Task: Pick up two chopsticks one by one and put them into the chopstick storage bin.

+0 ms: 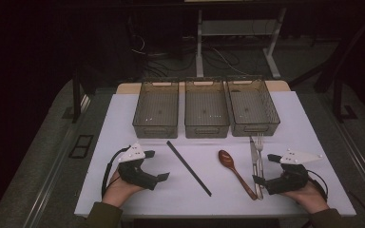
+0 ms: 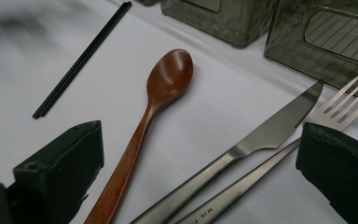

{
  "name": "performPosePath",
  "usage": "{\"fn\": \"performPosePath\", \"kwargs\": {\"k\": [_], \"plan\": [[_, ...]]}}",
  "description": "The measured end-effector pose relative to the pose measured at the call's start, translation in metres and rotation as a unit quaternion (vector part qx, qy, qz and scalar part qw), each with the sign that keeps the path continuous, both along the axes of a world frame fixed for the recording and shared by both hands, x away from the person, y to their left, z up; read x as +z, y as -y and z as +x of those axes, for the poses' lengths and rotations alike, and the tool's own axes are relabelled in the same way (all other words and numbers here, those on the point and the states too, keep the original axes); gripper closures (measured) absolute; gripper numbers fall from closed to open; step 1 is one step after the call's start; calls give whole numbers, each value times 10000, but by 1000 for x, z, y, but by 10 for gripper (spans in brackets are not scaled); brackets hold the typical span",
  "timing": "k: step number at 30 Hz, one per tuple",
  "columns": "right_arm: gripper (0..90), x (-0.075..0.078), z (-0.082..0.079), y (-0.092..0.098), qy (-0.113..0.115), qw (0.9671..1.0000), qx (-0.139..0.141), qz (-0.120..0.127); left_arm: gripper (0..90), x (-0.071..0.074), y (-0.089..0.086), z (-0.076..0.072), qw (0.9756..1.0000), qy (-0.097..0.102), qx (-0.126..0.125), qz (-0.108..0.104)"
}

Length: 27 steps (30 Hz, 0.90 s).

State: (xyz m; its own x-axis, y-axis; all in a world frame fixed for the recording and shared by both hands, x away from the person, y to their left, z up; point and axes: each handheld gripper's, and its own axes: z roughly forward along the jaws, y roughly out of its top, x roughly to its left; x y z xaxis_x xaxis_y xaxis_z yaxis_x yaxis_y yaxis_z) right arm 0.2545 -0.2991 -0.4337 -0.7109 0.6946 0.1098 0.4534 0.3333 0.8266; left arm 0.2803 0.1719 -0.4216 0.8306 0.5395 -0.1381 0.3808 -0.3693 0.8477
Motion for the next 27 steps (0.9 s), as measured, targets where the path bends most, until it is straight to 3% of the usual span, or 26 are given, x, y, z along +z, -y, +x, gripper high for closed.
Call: {"fn": "performPosePath", "kwargs": {"k": [6, 15, 26, 27], "plan": [[1, 0, 0, 1, 6, 10000, -7, 28, 32, 0, 2, 0, 10000, -16, -14, 12], [1, 0, 1, 1, 21, 10000, 24, 74, 160, 0, 6, 3, 10000, -39, 27, 10], [1, 2, 1, -1, 15, 10000, 27, 76, 486, 1, 23, 3, 9993, -92, -344, -85], [1, 2, 1, -1, 15, 10000, 27, 76, 486, 1, 25, 4, 9992, -103, -386, -81]]}}
